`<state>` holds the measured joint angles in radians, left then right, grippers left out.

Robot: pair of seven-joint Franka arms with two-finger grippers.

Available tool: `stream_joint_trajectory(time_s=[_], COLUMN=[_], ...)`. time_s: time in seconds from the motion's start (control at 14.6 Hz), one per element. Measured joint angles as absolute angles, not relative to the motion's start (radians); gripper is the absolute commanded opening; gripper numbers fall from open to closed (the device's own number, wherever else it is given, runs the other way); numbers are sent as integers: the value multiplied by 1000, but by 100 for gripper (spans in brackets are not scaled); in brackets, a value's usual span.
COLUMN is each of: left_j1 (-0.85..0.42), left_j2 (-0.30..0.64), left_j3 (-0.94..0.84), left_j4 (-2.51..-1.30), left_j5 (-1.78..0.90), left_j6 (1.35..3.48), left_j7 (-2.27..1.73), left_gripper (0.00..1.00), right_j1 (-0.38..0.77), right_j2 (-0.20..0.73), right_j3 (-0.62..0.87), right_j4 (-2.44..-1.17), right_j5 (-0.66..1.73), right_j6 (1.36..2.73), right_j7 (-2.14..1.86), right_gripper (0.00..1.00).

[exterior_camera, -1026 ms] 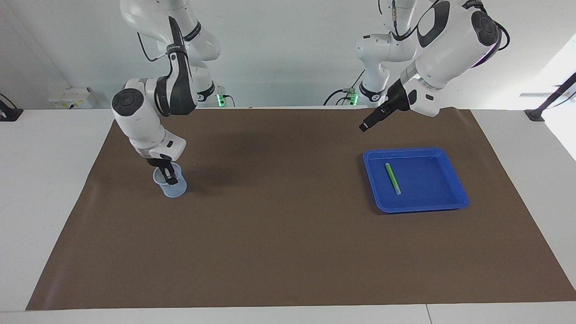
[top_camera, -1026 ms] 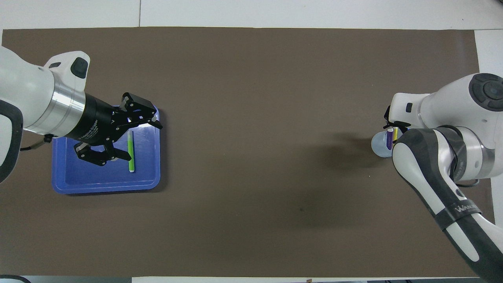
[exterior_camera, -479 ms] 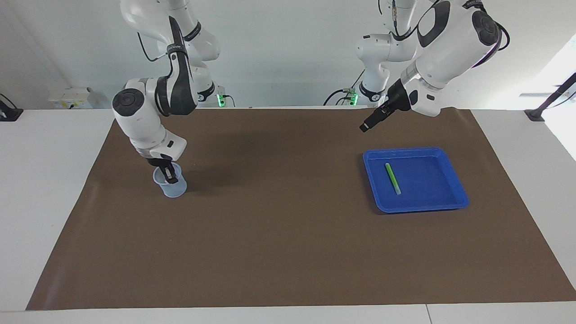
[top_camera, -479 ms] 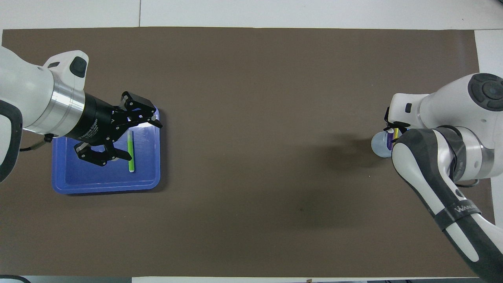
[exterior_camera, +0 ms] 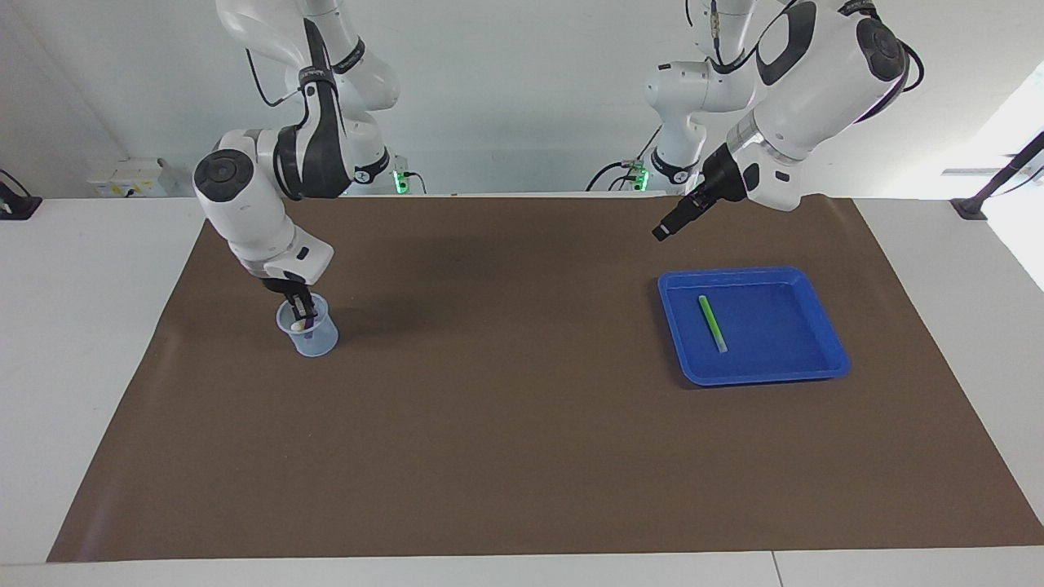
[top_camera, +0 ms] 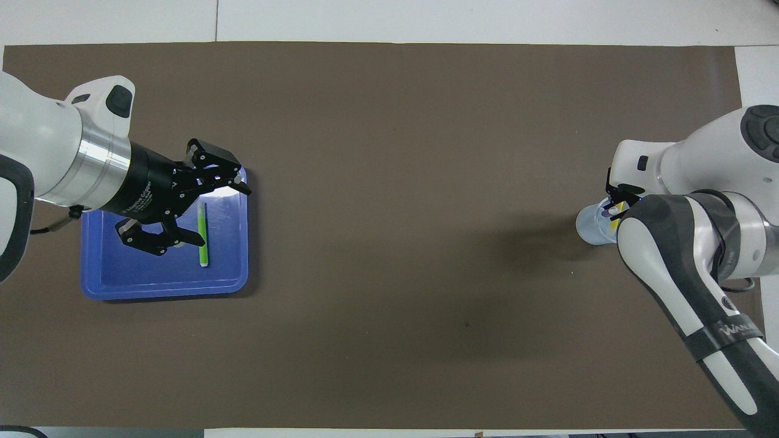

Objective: Right arm passes pens to left for tray arrangement
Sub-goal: 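Raise the left gripper while the right gripper grasps the purple pen, then pull the purple pen from the cup with the right gripper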

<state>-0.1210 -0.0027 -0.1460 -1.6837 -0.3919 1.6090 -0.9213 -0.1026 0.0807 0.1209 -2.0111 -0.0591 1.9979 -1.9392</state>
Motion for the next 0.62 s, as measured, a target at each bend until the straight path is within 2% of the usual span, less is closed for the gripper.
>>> stream_joint_trajectory(time_s=[0.34,0.62], left_j1=[-122,-123], left_j2=[-3,-3], left_j3=[-146,-146], left_j4=[-1684,-1684], left_j5=[-404,-421], left_j6=[1613,1639], left_j7=[-955,-1019], left_gripper=[100,100], right_j1=[-150,-231], right_j2=[75,44], right_j3=[120,117], right_j4=[-1880,-1801], right_j5=[-7,148], right_j6=[1792,1626], right_j7=[-1888,-1753], right_gripper=[0,0])
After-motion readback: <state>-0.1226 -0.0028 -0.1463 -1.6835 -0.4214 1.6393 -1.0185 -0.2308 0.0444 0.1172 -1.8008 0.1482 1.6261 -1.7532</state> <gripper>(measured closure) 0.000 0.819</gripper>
